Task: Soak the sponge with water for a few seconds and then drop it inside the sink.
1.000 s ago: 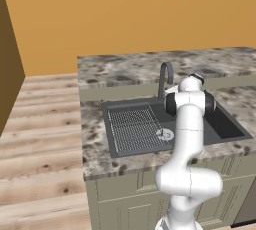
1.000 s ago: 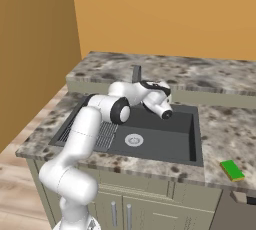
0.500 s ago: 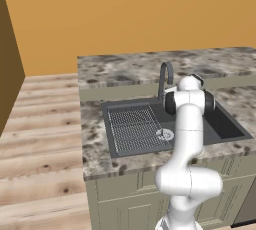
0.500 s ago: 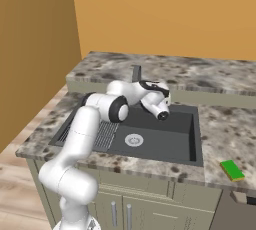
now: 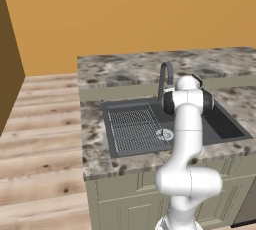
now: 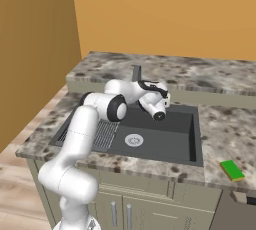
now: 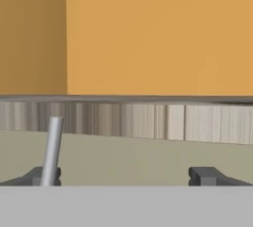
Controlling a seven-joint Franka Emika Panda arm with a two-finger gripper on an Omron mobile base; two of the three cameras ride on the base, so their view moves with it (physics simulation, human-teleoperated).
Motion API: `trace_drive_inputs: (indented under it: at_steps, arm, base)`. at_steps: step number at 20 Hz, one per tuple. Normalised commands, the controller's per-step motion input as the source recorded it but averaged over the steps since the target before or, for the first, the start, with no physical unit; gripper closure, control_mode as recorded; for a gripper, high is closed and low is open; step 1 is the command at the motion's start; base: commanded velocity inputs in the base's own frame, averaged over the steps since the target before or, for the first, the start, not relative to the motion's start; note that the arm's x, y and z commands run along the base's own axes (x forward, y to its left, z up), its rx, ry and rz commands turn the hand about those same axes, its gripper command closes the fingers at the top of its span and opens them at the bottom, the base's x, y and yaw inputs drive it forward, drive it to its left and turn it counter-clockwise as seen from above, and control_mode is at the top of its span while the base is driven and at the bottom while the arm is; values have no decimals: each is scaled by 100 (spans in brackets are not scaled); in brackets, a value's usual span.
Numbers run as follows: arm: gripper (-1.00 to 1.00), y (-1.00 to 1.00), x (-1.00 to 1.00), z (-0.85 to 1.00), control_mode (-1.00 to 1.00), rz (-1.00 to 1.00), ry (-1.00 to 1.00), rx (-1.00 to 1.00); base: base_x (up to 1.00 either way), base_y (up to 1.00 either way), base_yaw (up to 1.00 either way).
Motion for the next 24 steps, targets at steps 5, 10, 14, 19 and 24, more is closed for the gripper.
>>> trace_drive_inputs:
  at_steps: [5,10,14,19,24]
  arm:
    - [-100,-51,10,-29,-100,-4,0,0]
    - [-100,-54,5,-32,-100,-5,0,1]
    - [-100,-57,4,-31,-100,-5,0,2]
    - [-100,-58,1,-32,-100,-6,0,2]
    - [-100,-62,1,-31,-100,-6,0,2]
  base:
    - [0,0,0]
    - [0,0,0]
    - [0,0,0]
    - [0,0,0]
    - [0,0,0]
